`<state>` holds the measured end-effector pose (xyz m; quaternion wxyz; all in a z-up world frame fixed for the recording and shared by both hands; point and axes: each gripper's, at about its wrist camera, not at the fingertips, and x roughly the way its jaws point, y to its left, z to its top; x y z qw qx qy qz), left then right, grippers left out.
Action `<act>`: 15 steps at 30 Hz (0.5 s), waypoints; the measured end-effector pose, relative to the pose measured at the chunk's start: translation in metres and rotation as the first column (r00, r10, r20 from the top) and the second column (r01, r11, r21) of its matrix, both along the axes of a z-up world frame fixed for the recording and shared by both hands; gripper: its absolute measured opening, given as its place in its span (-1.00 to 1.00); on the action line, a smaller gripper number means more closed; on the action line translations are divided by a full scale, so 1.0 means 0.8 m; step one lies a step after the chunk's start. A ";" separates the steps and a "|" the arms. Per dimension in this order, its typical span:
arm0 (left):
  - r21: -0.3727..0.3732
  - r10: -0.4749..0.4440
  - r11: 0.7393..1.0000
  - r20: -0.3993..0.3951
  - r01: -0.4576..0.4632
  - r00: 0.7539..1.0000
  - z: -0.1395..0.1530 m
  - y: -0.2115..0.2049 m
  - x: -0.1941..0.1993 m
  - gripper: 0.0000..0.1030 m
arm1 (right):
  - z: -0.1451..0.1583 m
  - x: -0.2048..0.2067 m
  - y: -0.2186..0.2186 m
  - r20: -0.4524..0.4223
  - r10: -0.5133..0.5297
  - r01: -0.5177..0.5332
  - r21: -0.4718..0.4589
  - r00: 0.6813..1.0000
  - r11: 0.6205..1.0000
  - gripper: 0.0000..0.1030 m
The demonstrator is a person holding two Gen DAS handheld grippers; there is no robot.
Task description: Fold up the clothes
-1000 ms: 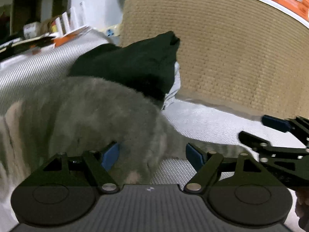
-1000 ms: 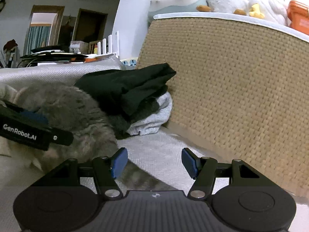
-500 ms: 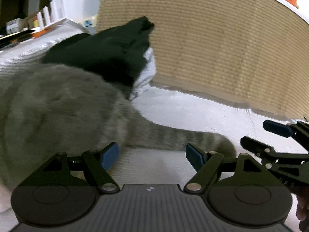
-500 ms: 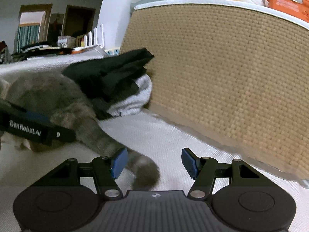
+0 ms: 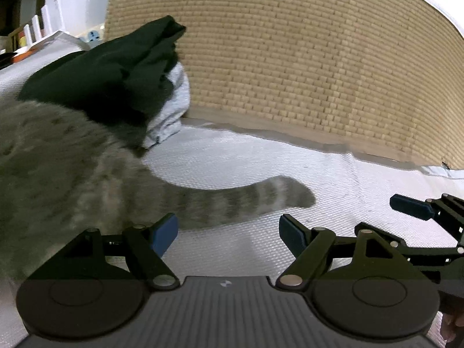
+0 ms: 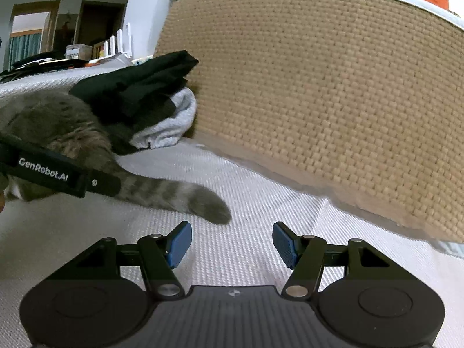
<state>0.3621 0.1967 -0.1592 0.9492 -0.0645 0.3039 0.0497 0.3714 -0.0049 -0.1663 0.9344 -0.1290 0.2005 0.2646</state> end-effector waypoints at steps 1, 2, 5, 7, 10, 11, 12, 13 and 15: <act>-0.001 -0.002 1.000 -0.001 0.002 1.000 -0.001 -0.003 0.003 0.55 | -0.002 0.000 -0.002 -0.002 -0.002 0.002 -0.002 1.000 1.000 0.27; -0.001 -0.005 1.000 -0.003 0.005 1.000 -0.003 -0.005 0.005 0.55 | -0.004 0.001 -0.005 -0.004 -0.005 0.005 -0.007 1.000 1.000 0.27; -0.003 -0.016 1.000 -0.005 0.016 1.000 -0.006 -0.013 0.011 0.55 | -0.009 0.002 -0.014 -0.008 -0.016 0.016 -0.010 1.000 1.000 0.27; -0.002 -0.025 1.000 -0.007 0.025 1.000 -0.009 -0.018 0.015 0.55 | -0.012 0.003 -0.021 -0.011 -0.022 0.022 -0.012 1.000 1.000 0.27; 0.009 -0.043 0.999 -0.013 0.043 0.999 -0.014 -0.025 0.023 0.55 | -0.015 0.004 -0.028 -0.014 -0.032 0.032 -0.018 0.999 0.999 0.27; 0.017 -0.048 0.999 -0.015 0.049 0.999 -0.015 -0.028 0.026 0.55 | -0.016 0.004 -0.031 -0.015 -0.035 0.035 -0.021 0.999 0.999 0.27; 0.019 -0.053 0.998 -0.014 0.053 0.999 -0.016 -0.030 0.028 0.55 | -0.017 0.004 -0.033 -0.016 -0.038 0.037 -0.023 0.999 0.999 0.27; 0.020 -0.057 0.998 -0.014 0.057 0.998 -0.018 -0.033 0.030 0.55 | -0.017 0.004 -0.035 -0.016 -0.040 0.039 -0.025 0.999 0.999 0.27; 0.020 -0.061 0.998 -0.015 0.061 0.998 -0.020 -0.036 0.034 0.56 | -0.019 0.003 -0.041 -0.017 -0.046 0.045 -0.030 0.999 0.999 0.27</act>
